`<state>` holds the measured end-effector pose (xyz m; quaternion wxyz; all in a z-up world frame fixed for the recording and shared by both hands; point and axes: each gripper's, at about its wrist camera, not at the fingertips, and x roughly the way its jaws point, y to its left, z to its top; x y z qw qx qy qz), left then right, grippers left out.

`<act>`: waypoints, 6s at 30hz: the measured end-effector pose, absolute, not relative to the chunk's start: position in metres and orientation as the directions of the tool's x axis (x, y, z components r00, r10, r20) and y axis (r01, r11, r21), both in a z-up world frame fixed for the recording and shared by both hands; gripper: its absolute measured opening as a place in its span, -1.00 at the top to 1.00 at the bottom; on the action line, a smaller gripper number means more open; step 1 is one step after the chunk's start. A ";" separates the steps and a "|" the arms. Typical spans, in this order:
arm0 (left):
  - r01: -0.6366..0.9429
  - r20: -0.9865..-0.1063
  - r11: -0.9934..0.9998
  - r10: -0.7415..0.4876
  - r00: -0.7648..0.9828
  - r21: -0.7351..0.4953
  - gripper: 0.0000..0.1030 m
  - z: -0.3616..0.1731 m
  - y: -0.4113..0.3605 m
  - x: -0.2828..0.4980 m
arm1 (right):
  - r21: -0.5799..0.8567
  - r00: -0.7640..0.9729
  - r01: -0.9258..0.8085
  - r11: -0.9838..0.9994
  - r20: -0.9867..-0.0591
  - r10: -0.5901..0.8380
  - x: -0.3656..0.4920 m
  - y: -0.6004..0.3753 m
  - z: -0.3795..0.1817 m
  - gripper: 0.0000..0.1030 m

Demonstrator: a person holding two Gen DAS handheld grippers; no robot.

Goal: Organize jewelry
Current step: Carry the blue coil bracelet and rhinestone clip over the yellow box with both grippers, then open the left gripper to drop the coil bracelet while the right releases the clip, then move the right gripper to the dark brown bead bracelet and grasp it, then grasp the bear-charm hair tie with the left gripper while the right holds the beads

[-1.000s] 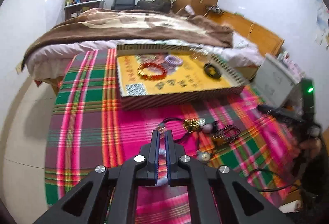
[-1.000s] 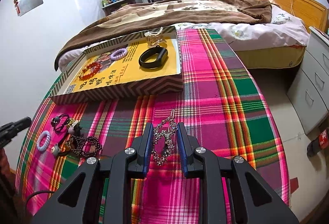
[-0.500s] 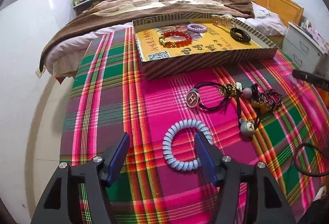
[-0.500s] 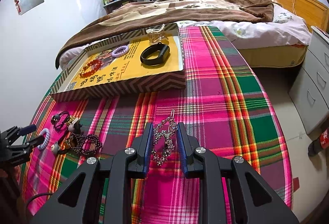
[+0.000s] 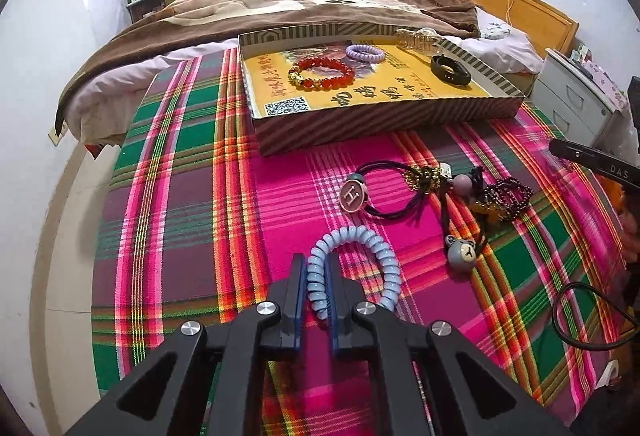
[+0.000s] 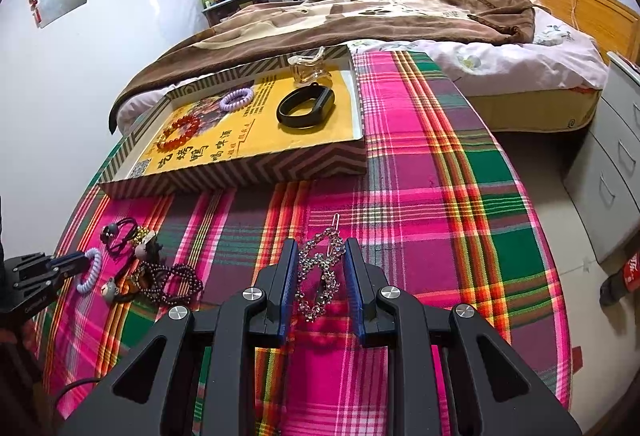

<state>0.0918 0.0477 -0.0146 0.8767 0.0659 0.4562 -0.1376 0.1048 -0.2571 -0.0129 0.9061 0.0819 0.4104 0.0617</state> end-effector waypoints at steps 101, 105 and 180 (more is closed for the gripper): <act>0.210 -0.684 0.952 -0.305 0.663 -0.221 -0.41 0.083 0.049 0.178 | 0.190 0.620 -0.255 0.948 -0.721 0.311 0.162 -0.192 0.037 0.13; 0.207 -0.680 0.953 -0.302 0.668 -0.220 -0.42 0.074 0.056 0.144 | 0.193 0.588 -0.285 0.939 -0.738 0.330 0.141 -0.192 0.016 0.12; 0.331 -0.801 0.935 -0.292 0.522 -0.125 -0.11 -0.017 -0.039 0.070 | 0.224 0.668 -0.228 0.947 -0.671 0.320 0.076 -0.243 -0.015 0.88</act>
